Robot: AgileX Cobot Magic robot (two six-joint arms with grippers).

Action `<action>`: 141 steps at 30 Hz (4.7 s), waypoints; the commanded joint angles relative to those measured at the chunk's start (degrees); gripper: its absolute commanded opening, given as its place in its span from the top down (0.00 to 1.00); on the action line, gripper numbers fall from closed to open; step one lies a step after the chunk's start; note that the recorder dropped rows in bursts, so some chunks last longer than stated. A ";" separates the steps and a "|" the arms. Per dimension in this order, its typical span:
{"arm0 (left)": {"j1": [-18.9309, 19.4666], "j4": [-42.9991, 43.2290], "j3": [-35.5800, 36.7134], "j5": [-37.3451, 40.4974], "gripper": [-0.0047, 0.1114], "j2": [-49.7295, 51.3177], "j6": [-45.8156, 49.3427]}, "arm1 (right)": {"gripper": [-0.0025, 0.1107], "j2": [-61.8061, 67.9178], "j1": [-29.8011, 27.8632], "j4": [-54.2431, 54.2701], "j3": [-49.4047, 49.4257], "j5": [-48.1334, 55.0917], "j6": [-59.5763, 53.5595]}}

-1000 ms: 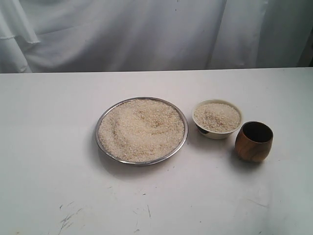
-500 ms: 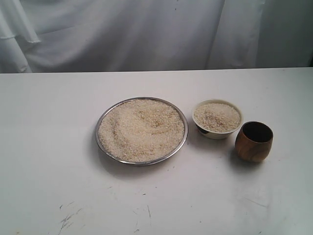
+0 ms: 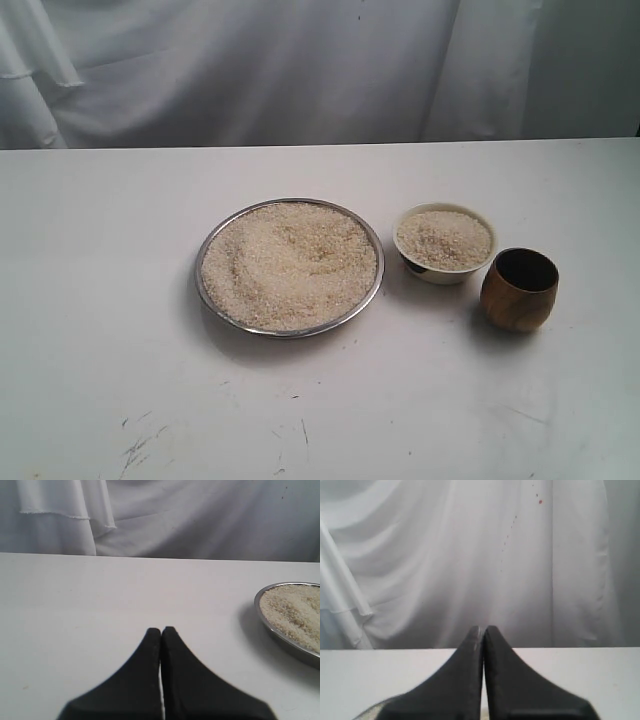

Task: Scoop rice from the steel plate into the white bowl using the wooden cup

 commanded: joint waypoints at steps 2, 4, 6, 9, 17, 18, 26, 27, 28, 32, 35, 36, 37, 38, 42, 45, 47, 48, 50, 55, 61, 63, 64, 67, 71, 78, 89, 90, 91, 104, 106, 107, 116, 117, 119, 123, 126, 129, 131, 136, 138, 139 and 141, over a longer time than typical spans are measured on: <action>-0.09 -0.04 0.26 -0.36 0.96 -0.29 -0.18 | 0.98 -10.15 0.63 -3.51 0.21 1.18 10.65; -0.09 -0.04 0.26 -0.36 0.96 -0.29 -0.18 | 0.98 -14.12 0.63 -7.00 0.21 1.18 15.84; -0.09 -0.04 0.26 -0.36 0.96 -0.29 -0.18 | 0.98 -17.86 0.63 -10.99 0.21 1.18 20.00; -0.09 -0.04 0.26 -0.36 0.96 -0.29 -0.18 | 0.98 -21.68 0.63 -15.65 0.21 1.85 24.11; -0.09 -0.04 0.26 -0.36 0.96 -0.29 -0.18 | 0.98 -23.96 0.63 -19.29 0.21 3.41 28.26; -0.09 -0.04 0.26 -0.36 0.96 -0.29 -0.18 | 0.98 -23.96 0.63 -19.29 0.21 3.29 28.26; -0.09 -0.04 0.26 -0.36 0.96 -0.29 -0.18 | 0.98 -25.23 0.78 8.16 6.67 1.18 3.39; -0.09 -0.04 0.26 -0.36 0.96 -0.29 -0.18 | 0.98 -25.23 1.50 14.69 8.85 1.18 -2.87; -0.09 -0.04 0.26 -0.36 0.96 -0.29 -0.18 | 0.98 -25.23 2.26 18.64 10.06 1.18 -7.28; -0.09 -0.04 0.26 -0.36 0.96 -0.29 -0.18 | 0.98 -25.23 6.02 35.18 12.91 3.70 -26.40; -0.09 -0.04 0.26 -0.36 0.96 -0.29 -0.18 | 0.98 -25.23 7.34 43.50 13.17 9.10 -37.87; -0.09 -0.04 0.26 -0.36 0.96 -0.29 -0.18 | 0.98 -25.23 7.34 45.22 13.17 10.69 -41.08; -0.09 -0.04 0.26 -0.36 0.96 -0.29 -0.18 | 0.98 -25.23 7.34 49.00 13.17 13.96 -45.70; -0.09 -0.04 0.26 -0.36 0.96 -0.29 -0.18 | 0.98 -25.23 7.34 52.04 13.17 16.33 -49.63; -0.09 -0.04 0.26 -0.36 0.96 -0.29 -0.18 | 0.98 -25.23 10.89 55.21 13.21 23.26 -57.88; -0.09 -0.04 0.26 -0.36 0.96 -0.29 -0.18 | 0.98 -25.23 12.69 55.21 13.21 24.37 -57.70; -0.09 -0.04 0.26 -0.36 0.96 -0.29 -0.18 | 0.98 -25.23 12.93 54.67 13.21 25.22 -57.68; -0.09 -0.04 0.26 -0.36 0.96 -0.29 -0.18 | 0.98 -25.56 12.93 54.67 13.21 26.49 -57.77; -0.09 -0.04 0.26 -0.36 0.96 -0.29 -0.18 | 0.98 -27.41 12.32 54.54 13.21 30.63 -58.05; -0.09 -0.04 0.26 -0.36 0.96 -0.29 -0.18 | 0.98 -36.79 6.61 54.54 16.61 36.25 -58.74; -0.09 -0.04 0.26 -0.36 0.96 -0.29 -0.18 | 0.98 -45.24 3.63 55.76 21.11 37.89 -58.46; -0.09 -0.04 0.26 -0.36 0.96 -0.29 -0.18 | 0.98 -47.59 3.50 55.76 21.62 40.40 -58.98; -0.09 -0.04 0.26 -0.36 0.96 -0.29 -0.18 | 0.98 -48.72 3.50 55.76 21.78 41.46 -59.09; -0.09 -0.04 0.26 -0.36 0.96 -0.29 -0.18 | 0.98 -51.66 3.50 55.76 22.66 44.10 -59.86; -0.09 -0.04 0.26 -0.36 0.96 -0.29 -0.18 | 0.98 -51.94 4.03 57.39 27.72 43.49 -59.61; -0.09 -0.04 0.26 -0.36 0.96 -0.29 -0.18 | 0.98 -51.94 4.64 56.57 27.72 49.67 -62.02; -0.09 -0.04 0.26 -0.36 0.96 -0.29 -0.18 | 0.98 -51.94 4.64 56.57 27.72 49.67 -64.77; -0.09 -0.04 0.26 -0.36 0.96 -0.29 -0.18 | 0.98 -51.94 4.64 56.57 27.72 49.67 -64.77; -0.09 -0.04 0.26 -0.36 0.96 -0.29 -0.18 | 0.98 -51.94 4.64 56.57 27.72 49.67 -64.77; -0.09 -0.04 0.26 -0.36 0.96 -0.29 -0.18 | 0.98 -51.94 4.64 56.57 27.72 49.67 -64.77; -0.09 -0.04 0.26 -0.36 0.96 -0.29 -0.18 | 0.98 -51.94 4.64 56.57 27.72 49.67 -64.77; -0.09 -0.04 0.26 -0.36 0.96 -0.29 -0.18 | 0.98 -51.94 4.64 56.57 27.72 49.67 -64.77; -0.09 -0.04 0.26 -0.36 0.96 -0.29 -0.18 | 0.98 -51.94 4.64 56.57 27.72 49.67 -64.77; -0.09 -0.04 0.26 -0.36 0.96 -0.29 -0.18 | 0.98 -51.94 4.64 56.57 27.72 49.67 -64.77; -0.09 -0.04 0.26 -0.36 0.96 -0.29 -0.18 | 0.98 -51.94 4.64 56.57 27.72 49.67 -64.77; -0.09 -0.04 0.26 -0.36 0.96 -0.29 -0.18 | 0.98 -51.94 4.64 56.57 27.72 49.67 -64.77; -0.09 -0.04 0.26 -0.36 0.96 -0.29 -0.18 | 0.98 -51.94 4.64 56.57 27.72 49.67 -64.77; -0.09 -0.04 0.26 -0.36 0.96 -0.29 -0.18 | 0.98 -51.94 4.64 56.57 27.72 49.67 -64.77; -0.09 -0.04 0.26 -0.36 0.96 -0.29 -0.18 | 0.98 -51.94 4.64 56.57 27.72 49.67 -64.77; -0.09 -0.04 0.26 -0.36 0.96 -0.29 -0.18 | 0.98 -51.94 4.64 56.57 27.72 49.67 -64.77; -0.09 -0.04 0.26 -0.36 0.96 -0.29 -0.18 | 0.98 -51.94 4.64 56.57 27.72 49.67 -64.77; -0.09 -0.04 0.26 -0.36 0.96 -0.29 -0.18 | 0.98 -51.94 4.64 56.57 27.72 49.67 -64.77; -0.09 -0.04 0.26 -0.36 0.96 -0.29 -0.18 | 0.98 -51.94 4.64 56.57 27.72 49.67 -64.77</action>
